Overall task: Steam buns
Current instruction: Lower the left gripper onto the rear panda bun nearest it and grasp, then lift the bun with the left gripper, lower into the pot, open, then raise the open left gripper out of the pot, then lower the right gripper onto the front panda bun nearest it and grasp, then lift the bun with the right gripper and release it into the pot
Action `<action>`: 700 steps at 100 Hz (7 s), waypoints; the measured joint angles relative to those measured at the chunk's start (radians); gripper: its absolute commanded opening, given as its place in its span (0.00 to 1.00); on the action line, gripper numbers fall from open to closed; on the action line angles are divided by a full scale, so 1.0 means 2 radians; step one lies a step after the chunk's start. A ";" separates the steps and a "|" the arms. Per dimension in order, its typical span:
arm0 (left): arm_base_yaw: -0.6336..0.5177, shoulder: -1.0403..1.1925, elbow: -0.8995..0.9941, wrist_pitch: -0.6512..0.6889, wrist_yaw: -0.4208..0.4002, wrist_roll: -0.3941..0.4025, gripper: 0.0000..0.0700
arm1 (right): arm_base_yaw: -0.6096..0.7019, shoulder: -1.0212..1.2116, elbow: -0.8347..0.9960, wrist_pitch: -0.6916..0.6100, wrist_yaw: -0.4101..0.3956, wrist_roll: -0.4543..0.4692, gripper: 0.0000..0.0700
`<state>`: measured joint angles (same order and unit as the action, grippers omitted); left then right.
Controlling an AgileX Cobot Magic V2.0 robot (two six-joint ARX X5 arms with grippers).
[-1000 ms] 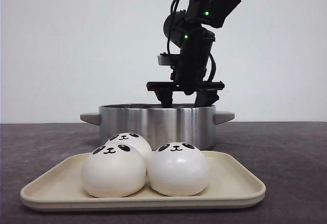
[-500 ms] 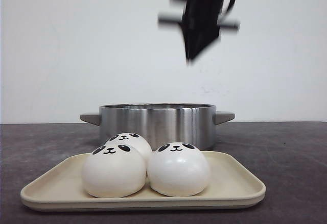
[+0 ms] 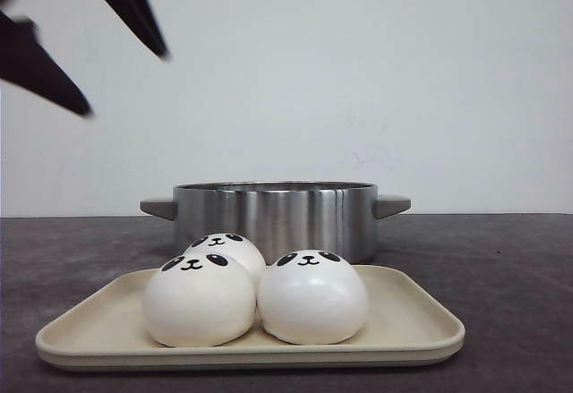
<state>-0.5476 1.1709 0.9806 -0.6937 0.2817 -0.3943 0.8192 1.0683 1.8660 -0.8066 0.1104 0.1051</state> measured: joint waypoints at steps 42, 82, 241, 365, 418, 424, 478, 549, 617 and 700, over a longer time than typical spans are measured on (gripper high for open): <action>-0.052 0.148 0.015 0.080 -0.063 -0.007 0.86 | 0.000 -0.028 -0.003 -0.090 0.078 0.016 0.01; -0.052 0.237 0.019 0.146 -0.076 -0.061 0.84 | 0.000 -0.038 -0.003 -0.091 0.079 0.042 0.01; -0.021 0.248 0.245 0.163 -0.155 0.036 0.01 | 0.000 -0.029 -0.003 -0.118 0.114 0.060 0.01; 0.030 0.421 0.306 0.134 -0.203 0.048 0.87 | 0.000 -0.025 -0.003 -0.143 0.114 0.070 0.01; -0.007 0.304 0.411 -0.013 -0.151 0.072 0.84 | 0.000 -0.007 -0.053 -0.258 0.067 0.109 0.01; -0.018 0.260 0.412 -0.021 -0.151 0.076 0.84 | 0.000 -0.006 -0.076 -0.255 0.059 0.112 0.01; -0.089 -0.003 0.416 -0.154 -0.155 0.089 0.84 | 0.002 0.029 -0.405 0.010 -0.057 0.185 0.05; -0.089 -0.078 0.416 -0.236 -0.156 0.087 0.84 | 0.003 0.277 -0.417 0.106 -0.113 0.199 0.54; -0.089 -0.076 0.416 -0.254 -0.156 0.087 0.84 | 0.011 0.315 -0.404 0.134 -0.159 0.201 0.01; -0.089 -0.082 0.416 -0.250 -0.156 0.087 0.84 | -0.111 0.338 -0.198 0.126 -0.068 0.129 0.01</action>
<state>-0.7261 1.0065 1.8130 -1.1934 -0.0299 -0.2203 0.5972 1.7435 1.4693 -0.5552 -0.0257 0.3622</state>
